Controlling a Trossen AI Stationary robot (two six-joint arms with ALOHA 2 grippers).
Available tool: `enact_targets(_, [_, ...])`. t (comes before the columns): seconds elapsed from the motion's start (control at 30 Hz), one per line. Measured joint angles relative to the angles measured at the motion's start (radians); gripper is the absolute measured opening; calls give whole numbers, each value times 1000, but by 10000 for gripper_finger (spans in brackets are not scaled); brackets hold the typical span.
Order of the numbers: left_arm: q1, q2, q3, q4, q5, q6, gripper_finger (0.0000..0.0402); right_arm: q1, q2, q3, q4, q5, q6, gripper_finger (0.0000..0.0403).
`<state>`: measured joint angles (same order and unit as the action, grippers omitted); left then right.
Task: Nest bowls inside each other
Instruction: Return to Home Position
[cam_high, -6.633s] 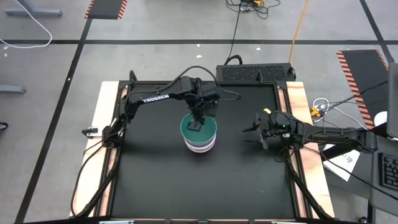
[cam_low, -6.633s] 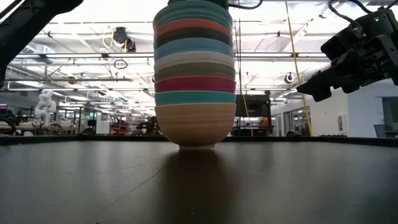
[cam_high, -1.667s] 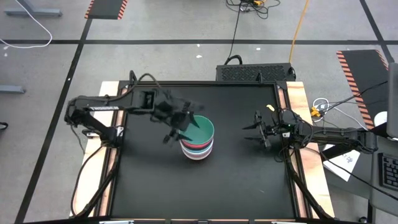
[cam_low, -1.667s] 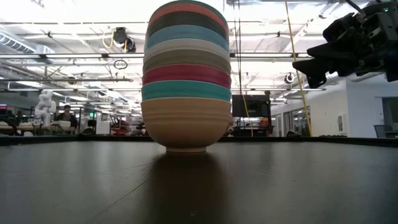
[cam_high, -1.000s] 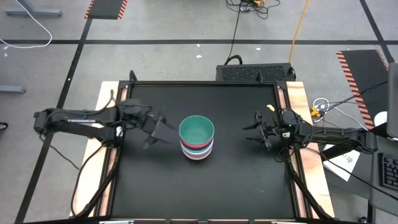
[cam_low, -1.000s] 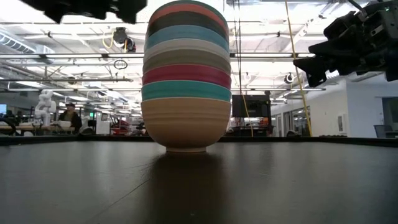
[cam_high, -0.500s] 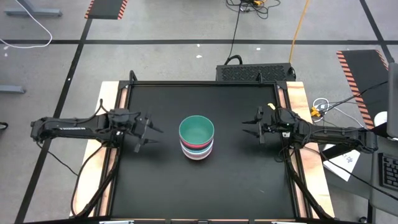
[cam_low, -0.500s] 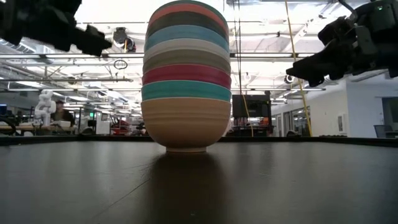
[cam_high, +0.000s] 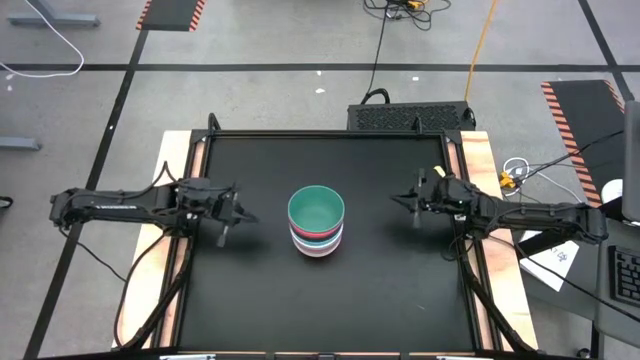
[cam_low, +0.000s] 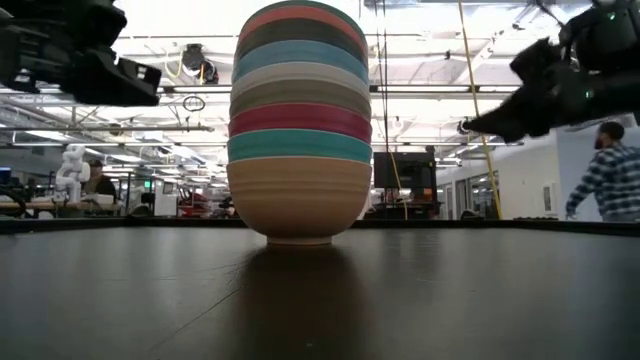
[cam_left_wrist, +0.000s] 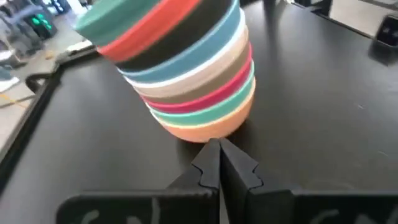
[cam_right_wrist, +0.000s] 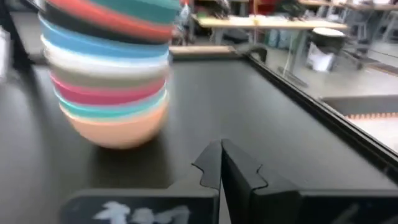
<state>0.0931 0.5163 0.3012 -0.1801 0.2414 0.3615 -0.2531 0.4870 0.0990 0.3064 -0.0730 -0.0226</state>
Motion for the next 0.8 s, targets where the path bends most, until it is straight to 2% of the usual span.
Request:
enact_targets(0.07, [-7,-17,0,-40,17,-1,4,-1,1,-12,-16,18,-18,0])
enact_targets(0.17, [-36,-64,0,-54,32,3,3,1,-12,-20,-7,-22,-19,0])
enact_targets(0.4, [-127,-211,-8,-89,-54,11,2,0,-114,-20,-21,-59,9,0])
enact_targets(0.63, [-232,-284,-141,-97,-207,-155,1,33,-194,-45,-139,-88,16,0])
enact_targets(0.7, [-247,-291,-187,-66,-245,-162,1,49,-200,-71,-113,-88,18,0])
enact_targets(0.8, [-245,-301,-225,-2,-251,-123,1,60,-200,-79,-96,-87,22,0])
